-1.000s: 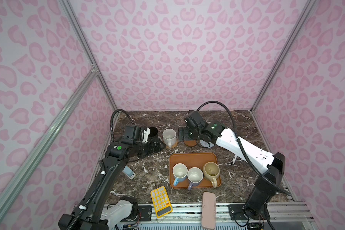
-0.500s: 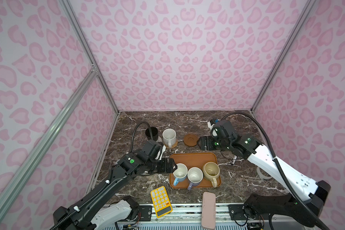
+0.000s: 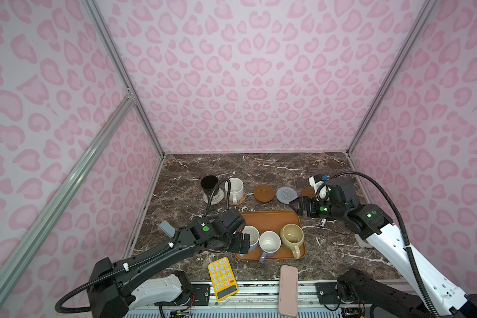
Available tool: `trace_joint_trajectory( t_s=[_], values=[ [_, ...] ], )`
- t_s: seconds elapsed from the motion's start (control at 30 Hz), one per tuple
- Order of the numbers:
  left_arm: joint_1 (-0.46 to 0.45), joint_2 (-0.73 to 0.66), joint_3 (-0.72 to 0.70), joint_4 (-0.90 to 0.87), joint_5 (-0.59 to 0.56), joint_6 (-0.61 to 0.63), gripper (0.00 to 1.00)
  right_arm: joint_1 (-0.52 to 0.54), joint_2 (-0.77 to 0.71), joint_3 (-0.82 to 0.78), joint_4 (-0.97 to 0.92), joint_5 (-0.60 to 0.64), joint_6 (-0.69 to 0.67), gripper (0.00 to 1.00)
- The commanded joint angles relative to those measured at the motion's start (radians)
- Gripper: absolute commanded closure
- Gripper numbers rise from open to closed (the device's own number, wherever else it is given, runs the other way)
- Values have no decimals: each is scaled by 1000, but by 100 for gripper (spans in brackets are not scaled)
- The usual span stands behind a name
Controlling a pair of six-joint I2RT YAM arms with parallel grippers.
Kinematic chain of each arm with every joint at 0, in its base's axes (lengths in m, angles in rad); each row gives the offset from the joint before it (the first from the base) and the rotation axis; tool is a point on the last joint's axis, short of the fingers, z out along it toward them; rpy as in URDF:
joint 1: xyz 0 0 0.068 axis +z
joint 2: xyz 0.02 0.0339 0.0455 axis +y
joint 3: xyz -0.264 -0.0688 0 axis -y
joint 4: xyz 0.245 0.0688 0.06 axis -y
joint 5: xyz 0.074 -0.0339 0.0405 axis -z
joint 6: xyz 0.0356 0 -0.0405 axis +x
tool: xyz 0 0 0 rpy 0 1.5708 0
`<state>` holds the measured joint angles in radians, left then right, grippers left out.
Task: Place cups on coasters
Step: Pick up the cup from the tray.
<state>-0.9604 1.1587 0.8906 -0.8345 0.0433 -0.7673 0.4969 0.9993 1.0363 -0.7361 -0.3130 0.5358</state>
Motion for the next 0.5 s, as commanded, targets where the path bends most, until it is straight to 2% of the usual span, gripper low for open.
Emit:
trace_joint_trajectory(
  t_s=[0.0,0.37,0.4,0.47],
  values=[
    [-32,48,-1,26,-64,-26,9,50,11,-3,-36,40,-44,3],
    [-107,190,-32,103,-112,-105,27,287,131,30,-71,211,-74,6],
    [-113,206,-27,99,-119,-115,30,305,135,26,-65,222,-70,6],
    [-125,222,-15,91,-134,-134,50,322,137,15,-47,219,-61,5]
  ],
)
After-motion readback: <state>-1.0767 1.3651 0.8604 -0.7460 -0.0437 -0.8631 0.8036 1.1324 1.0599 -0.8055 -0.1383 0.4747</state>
